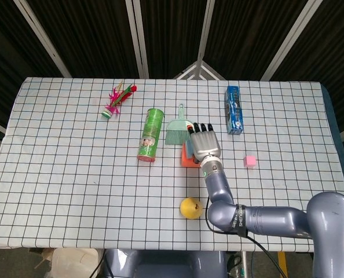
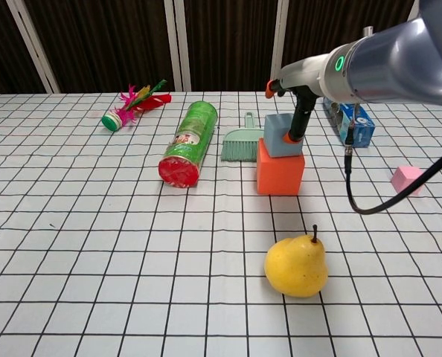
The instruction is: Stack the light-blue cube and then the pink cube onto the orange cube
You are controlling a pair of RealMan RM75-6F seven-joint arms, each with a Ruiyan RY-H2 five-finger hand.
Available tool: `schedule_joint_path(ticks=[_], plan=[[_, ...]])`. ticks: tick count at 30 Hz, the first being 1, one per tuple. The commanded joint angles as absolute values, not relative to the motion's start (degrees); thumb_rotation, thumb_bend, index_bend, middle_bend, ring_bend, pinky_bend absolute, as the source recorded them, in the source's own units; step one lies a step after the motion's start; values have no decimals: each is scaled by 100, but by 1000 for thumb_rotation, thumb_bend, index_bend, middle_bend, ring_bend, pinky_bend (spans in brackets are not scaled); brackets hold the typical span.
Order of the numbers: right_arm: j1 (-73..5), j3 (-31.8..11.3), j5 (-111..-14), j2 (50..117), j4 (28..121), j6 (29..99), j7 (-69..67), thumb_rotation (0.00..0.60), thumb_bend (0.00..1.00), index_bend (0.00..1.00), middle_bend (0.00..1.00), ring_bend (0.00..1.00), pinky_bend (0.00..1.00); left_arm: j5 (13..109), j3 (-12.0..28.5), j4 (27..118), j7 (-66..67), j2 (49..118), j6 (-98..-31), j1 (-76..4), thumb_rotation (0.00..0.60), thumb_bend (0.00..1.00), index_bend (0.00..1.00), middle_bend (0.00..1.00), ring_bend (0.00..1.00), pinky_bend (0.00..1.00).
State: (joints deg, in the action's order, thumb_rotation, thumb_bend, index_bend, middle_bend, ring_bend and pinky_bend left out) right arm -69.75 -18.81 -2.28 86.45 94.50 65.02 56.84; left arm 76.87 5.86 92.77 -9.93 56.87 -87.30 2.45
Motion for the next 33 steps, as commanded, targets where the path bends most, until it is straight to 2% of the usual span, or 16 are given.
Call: schedule_joint_path(ticks=[1,12,17,26,33], plan=[[-6991,-1858,-163,8597,9521,6482,5739,600,414,39,38,13,45,7691,585,9281,-989,5687,-8727,243,600,161,123,0,0,0],[-6989,-1818,-72,8480,9792,6533,5726,600,415,37,38,14,45,7727,572,9286,-983,5687,-8725,235,600,161,126,0,0,0],[-6987,-1781,-71,8452,9821,6647,5730,600,412,0,38,14,45,7762,561,9279,-990,5689,-8734,234,600,162,127,0,0,0],[-6714,-1434,-14,7977,10019,6677,5837,600,262,0,38,13,45,7801,542,9299,-951,5698,-8723,216,600,161,134,0,0,0],[-6460,-1151,-89,7649,10108,6536,5791,600,235,0,38,14,45,7801,542,9318,-928,5705,-8785,245,600,161,135,0,0,0]])
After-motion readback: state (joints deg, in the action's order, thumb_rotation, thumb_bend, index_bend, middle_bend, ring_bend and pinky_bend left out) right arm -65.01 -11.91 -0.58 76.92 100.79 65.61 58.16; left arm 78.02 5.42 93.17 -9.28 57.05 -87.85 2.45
